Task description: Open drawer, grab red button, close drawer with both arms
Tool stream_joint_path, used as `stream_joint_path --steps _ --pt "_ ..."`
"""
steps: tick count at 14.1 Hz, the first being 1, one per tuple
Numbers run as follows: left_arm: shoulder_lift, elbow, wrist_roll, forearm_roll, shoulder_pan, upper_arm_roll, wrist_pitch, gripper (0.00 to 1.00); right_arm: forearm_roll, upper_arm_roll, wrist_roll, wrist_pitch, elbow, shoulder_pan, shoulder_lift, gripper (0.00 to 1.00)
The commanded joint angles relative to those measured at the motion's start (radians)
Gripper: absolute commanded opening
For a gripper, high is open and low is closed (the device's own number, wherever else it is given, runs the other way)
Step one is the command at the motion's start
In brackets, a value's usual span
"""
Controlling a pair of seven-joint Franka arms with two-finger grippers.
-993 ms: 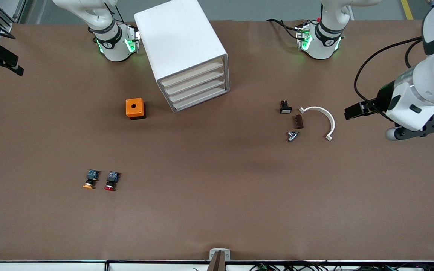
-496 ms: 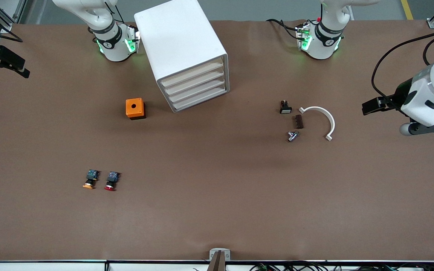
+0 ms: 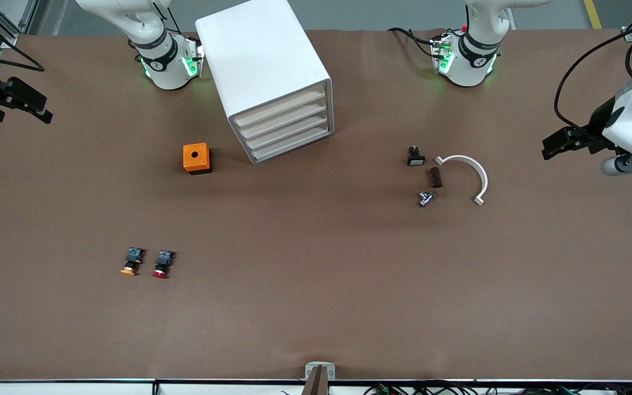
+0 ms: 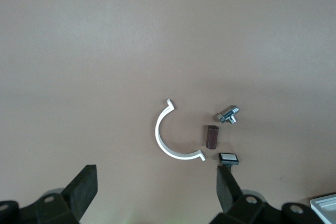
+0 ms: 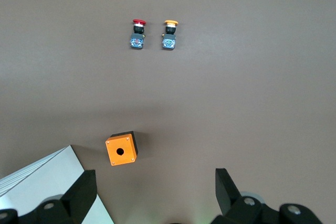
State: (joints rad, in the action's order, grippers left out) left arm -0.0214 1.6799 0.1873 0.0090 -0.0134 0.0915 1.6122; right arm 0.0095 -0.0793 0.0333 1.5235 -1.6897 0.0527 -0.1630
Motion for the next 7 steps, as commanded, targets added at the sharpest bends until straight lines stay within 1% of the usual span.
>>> stream_joint_path --steps 1,7 --pt "-0.035 0.012 -0.014 0.000 -0.003 0.004 0.022 1.00 -0.014 -0.005 -0.035 0.014 -0.022 -0.005 -0.021 1.00" --pt "-0.022 -0.040 -0.016 0.000 0.003 0.014 0.012 1.00 -0.014 -0.007 -0.053 0.017 -0.024 -0.016 -0.021 1.00"
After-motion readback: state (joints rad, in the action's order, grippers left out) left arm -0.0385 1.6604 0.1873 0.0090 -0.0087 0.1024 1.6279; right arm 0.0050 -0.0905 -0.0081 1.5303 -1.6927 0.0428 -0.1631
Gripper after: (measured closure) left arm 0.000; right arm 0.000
